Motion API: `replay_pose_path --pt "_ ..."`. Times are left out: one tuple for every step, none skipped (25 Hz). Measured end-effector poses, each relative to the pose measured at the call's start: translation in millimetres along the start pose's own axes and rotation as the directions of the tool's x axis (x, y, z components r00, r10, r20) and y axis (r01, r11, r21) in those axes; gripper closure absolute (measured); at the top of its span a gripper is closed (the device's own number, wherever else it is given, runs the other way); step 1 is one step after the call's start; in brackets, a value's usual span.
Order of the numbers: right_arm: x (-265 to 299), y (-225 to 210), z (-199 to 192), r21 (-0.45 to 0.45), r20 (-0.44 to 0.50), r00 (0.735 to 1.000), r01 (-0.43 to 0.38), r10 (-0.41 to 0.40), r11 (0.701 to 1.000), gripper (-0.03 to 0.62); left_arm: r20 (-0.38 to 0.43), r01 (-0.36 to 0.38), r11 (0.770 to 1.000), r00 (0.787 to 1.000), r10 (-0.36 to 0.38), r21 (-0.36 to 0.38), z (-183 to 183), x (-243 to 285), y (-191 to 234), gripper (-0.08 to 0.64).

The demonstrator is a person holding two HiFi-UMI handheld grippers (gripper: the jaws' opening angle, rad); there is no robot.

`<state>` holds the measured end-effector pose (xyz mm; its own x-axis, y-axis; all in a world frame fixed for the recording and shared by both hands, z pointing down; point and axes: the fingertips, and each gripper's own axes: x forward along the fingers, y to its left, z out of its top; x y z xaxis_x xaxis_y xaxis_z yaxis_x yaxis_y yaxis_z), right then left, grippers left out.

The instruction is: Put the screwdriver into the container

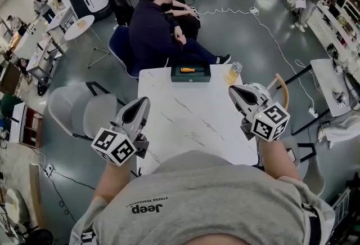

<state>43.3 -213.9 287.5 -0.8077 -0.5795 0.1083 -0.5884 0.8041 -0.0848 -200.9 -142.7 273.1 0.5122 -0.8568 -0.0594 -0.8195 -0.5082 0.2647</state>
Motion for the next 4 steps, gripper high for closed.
replay_pose_path --pt "0.5 -0.1 0.2 -0.001 0.001 1.0 0.0 0.0 1.0 0.584 0.0 0.001 1.0 1.0 -0.001 -0.002 -0.2 0.1 0.2 0.557" --pt "0.9 0.1 0.2 -0.002 0.001 1.0 0.0 0.0 1.0 0.584 0.001 0.001 1.0 1.0 -0.001 -0.003 -0.5 -0.1 0.3 0.557" --pt "1.4 0.5 0.3 -0.004 0.001 1.0 -0.001 0.001 1.0 0.584 0.002 0.002 1.0 1.0 -0.002 -0.003 -0.7 -0.4 0.3 0.557" --pt "1.9 0.8 0.3 -0.007 0.001 1.0 -0.002 0.002 1.0 0.584 0.003 0.002 1.0 1.0 -0.002 -0.004 -0.8 -0.7 0.3 0.557"
